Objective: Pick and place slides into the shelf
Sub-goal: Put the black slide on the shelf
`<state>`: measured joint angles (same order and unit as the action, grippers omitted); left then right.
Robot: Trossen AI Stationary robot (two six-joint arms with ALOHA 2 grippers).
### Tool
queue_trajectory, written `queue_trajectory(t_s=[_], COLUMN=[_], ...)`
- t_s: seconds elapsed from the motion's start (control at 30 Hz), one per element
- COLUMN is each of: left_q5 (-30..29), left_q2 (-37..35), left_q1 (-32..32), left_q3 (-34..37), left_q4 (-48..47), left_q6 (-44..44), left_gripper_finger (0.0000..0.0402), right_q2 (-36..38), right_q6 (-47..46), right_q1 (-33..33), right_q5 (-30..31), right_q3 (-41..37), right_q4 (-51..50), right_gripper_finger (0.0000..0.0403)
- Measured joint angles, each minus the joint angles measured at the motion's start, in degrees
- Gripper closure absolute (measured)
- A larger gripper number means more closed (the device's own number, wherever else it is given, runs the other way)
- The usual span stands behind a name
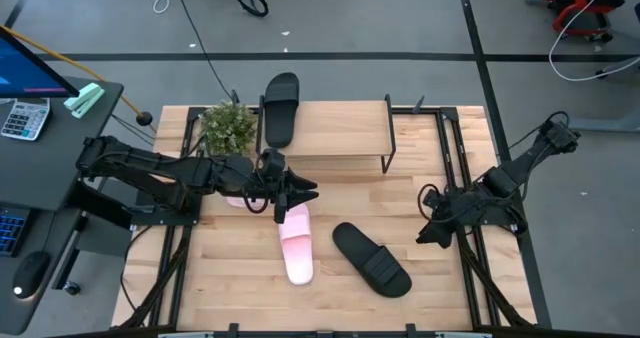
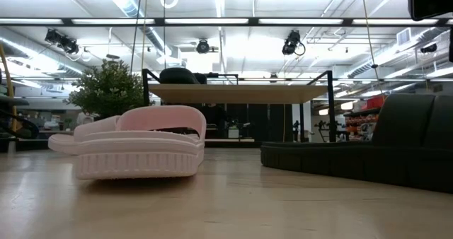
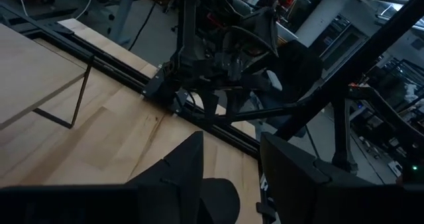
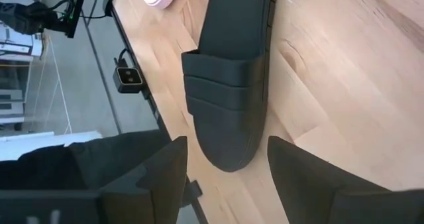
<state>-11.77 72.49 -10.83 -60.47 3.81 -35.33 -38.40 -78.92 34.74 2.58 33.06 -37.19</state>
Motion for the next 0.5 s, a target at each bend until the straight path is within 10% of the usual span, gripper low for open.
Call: queue_trajectory(t_s=[0.5], left_q5=[0.0], left_q2=[0.0], left_q1=[0.0], left_q3=[0.0], left_q4=[0.0], left_q6=[0.0], left_gripper_finger=[0.0250], right_q2=[-1.8], right_q6=[-3.4], right_q1=[3.3], right_q5=[3.2], right_q3=[0.0], right_q4=[0.9], right_gripper_finger=[0.0188])
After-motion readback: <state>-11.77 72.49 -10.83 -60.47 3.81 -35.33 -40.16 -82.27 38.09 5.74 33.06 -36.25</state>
